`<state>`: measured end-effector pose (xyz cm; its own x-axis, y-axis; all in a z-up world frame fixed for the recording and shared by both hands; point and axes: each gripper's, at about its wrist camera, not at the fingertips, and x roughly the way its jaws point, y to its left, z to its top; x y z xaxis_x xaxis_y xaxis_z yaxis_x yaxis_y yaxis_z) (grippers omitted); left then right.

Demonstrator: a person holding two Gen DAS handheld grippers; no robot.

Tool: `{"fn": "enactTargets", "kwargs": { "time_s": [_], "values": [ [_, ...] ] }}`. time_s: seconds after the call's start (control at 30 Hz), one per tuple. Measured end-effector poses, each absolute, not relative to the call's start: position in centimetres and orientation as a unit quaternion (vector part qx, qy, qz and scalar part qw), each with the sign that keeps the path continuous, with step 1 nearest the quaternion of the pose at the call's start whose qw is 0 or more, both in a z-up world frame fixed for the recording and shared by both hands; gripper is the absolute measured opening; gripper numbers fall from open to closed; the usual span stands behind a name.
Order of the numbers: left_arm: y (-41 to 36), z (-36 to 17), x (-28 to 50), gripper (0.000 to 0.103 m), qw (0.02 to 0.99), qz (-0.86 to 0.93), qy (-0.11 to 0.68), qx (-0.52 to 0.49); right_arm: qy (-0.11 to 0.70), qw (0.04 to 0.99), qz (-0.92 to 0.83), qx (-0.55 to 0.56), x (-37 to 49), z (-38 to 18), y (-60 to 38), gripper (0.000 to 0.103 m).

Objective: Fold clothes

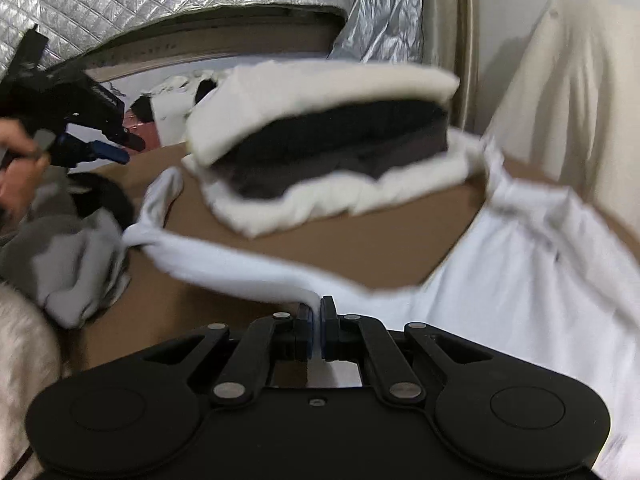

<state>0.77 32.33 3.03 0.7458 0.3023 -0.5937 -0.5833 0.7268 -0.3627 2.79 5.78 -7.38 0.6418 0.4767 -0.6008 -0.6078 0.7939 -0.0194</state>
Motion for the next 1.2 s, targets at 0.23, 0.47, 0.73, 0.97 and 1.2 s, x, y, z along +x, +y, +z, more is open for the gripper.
{"fn": "enactTargets", "kwargs": {
  "time_s": [0.23,0.47,0.73,0.97,1.2],
  "values": [
    [26.5,1.7,4.3,0.081,0.918,0.047,0.366,-0.147,0.339,0.922,0.184,-0.023,9.2,-6.9,2.3,0.004],
    [21.8,-2.5,9.3,0.081,0.889,0.118,0.438,0.069,0.387,0.903,0.167,0.079,9.9,-9.6,-1.0,0.004],
    [25.1,-4.1,11.8,0.006,0.858,0.189,0.475,0.06,0.354,0.908,0.209,0.081,7.7,-9.5,-1.4,0.004],
    [32.4,3.0,1.9,0.01,0.898,0.207,0.321,-0.217,0.301,0.917,0.257,0.037,4.0,-8.8,-1.4,0.004],
    [35.4,2.3,-1.1,0.009,0.883,0.208,0.249,-0.339,0.312,0.901,0.302,-0.002,2.3,-10.0,0.2,0.004]
  ]
}}
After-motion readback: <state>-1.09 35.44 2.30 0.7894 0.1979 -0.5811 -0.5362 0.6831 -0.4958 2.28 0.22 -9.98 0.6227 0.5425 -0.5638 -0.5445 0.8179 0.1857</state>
